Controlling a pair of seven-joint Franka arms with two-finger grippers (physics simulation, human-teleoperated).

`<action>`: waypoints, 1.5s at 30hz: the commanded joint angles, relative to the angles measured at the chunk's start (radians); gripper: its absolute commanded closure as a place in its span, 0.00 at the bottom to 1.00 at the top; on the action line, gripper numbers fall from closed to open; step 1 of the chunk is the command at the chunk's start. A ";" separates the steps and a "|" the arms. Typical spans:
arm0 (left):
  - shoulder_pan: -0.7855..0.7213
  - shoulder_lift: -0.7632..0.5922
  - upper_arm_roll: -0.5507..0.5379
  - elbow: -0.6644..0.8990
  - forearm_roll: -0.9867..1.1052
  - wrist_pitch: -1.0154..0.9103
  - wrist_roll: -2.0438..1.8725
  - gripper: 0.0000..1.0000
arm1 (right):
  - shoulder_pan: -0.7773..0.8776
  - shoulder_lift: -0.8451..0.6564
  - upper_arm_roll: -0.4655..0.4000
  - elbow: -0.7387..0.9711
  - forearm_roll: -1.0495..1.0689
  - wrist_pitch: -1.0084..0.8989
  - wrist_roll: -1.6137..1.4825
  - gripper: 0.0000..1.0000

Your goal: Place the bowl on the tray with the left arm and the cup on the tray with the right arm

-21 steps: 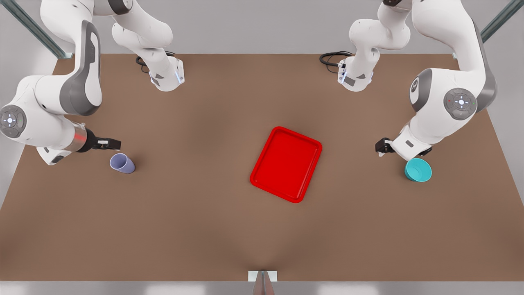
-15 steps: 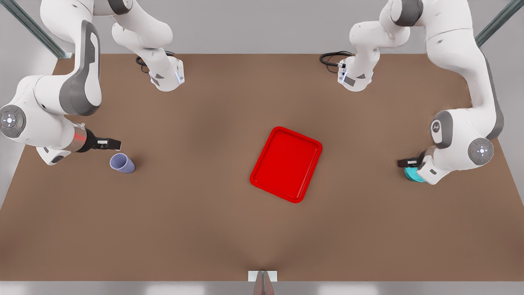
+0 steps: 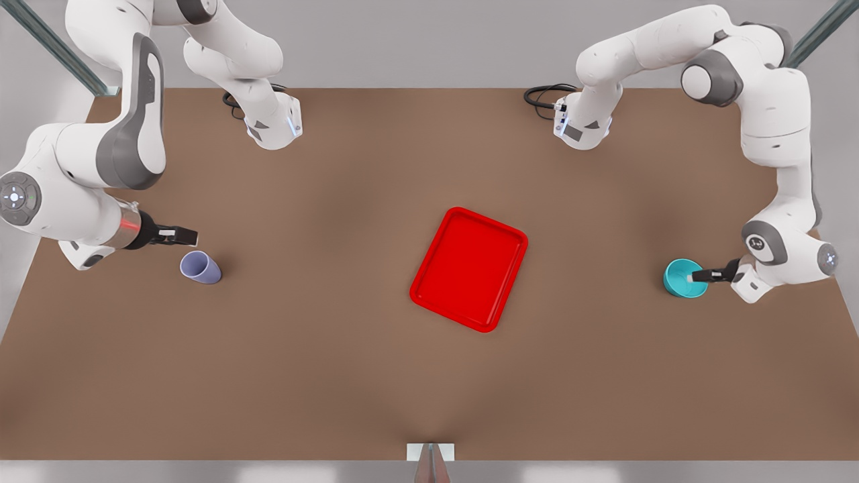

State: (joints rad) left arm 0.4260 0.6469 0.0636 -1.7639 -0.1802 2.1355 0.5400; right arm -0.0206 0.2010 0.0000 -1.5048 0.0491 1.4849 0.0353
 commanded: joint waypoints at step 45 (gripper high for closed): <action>-0.757 -0.167 -0.177 -0.138 -0.200 -0.115 -0.819 0.79 | -0.024 0.027 -0.002 -0.017 -0.032 0.021 0.002 0.00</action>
State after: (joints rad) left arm -0.3407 0.4864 -0.1136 -1.9034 -0.2538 2.0422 -0.2864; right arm -0.0463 0.2300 -0.0023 -1.5511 0.0114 1.5364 0.0368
